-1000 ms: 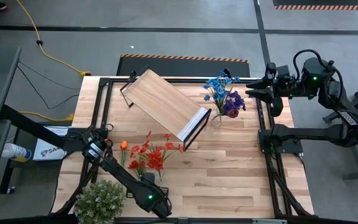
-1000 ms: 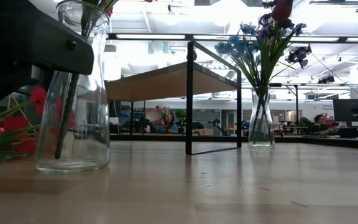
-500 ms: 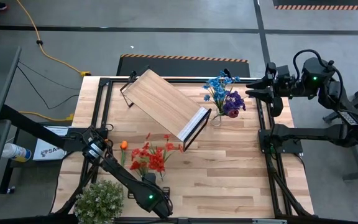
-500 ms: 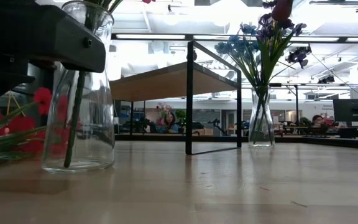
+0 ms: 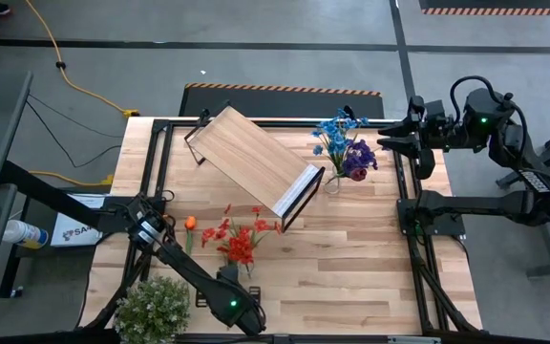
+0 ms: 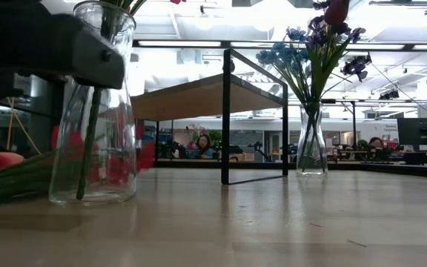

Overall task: Pick and place flowers into a vace then onto a shelf
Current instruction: Put the red flowers into the bottom transparent vase

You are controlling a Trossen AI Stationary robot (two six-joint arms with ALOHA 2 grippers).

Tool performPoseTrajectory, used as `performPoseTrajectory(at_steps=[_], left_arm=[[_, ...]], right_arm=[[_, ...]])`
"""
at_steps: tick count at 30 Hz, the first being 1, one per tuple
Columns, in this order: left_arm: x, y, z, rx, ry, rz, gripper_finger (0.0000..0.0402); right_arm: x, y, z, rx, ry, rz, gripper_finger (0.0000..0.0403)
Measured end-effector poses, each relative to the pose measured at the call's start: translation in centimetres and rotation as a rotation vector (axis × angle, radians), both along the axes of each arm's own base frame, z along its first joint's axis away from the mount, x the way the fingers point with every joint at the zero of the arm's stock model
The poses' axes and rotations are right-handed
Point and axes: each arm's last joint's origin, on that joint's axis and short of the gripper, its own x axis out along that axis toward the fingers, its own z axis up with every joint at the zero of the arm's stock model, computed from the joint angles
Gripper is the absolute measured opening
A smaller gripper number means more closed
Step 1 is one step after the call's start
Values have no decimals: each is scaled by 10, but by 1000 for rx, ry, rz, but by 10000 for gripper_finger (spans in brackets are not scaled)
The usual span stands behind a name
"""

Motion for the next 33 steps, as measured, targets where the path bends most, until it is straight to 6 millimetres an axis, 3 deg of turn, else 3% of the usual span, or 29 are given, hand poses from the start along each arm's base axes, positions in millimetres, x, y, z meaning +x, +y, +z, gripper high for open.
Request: performPoseTrajectory(at_steps=[9, 23, 33], left_arm=[[-10, 1, 14, 22, 158, 62, 42], [-16, 6, 27, 120, 201, 165, 33], [-13, 12, 55, 168, 92, 165, 35]], right_arm=[[0, 0, 0, 0, 0, 0, 110], [0, 0, 0, 17, -2, -2, 110], [0, 0, 0, 15, -2, -2, 110]])
